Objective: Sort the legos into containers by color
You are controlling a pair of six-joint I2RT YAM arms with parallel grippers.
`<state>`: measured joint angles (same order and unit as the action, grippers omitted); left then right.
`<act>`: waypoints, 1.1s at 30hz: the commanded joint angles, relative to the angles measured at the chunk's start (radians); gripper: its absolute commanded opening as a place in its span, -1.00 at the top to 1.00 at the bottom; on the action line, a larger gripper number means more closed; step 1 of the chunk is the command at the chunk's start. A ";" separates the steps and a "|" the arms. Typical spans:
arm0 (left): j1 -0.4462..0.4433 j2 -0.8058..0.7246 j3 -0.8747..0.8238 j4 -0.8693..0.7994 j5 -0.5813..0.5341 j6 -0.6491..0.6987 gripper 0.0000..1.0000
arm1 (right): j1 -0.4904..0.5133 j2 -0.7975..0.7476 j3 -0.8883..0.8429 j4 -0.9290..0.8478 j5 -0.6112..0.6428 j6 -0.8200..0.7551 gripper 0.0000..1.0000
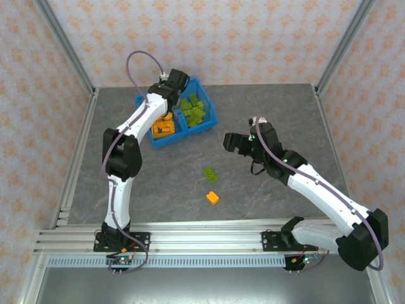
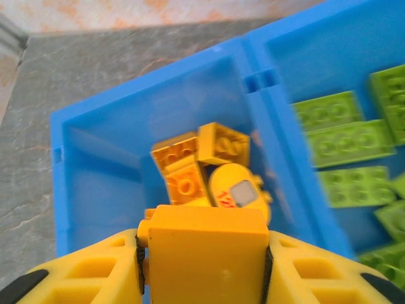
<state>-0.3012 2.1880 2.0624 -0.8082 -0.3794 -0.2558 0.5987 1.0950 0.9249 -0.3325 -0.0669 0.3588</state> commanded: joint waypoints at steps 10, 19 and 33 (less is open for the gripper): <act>0.089 0.019 0.068 -0.062 0.015 -0.035 -0.24 | 0.000 -0.038 0.004 -0.028 0.047 0.008 -0.97; 0.085 -0.175 -0.054 0.009 0.184 -0.071 -0.31 | 0.000 -0.032 0.017 -0.027 0.040 0.051 -0.97; -0.262 -0.801 -0.729 0.163 0.458 -0.309 -0.35 | -0.001 0.065 0.039 0.005 0.156 0.090 -1.00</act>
<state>-0.5064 1.4025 1.4319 -0.6334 0.0467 -0.4587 0.5987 1.1412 0.9268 -0.3431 0.0334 0.4461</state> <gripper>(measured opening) 0.670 0.999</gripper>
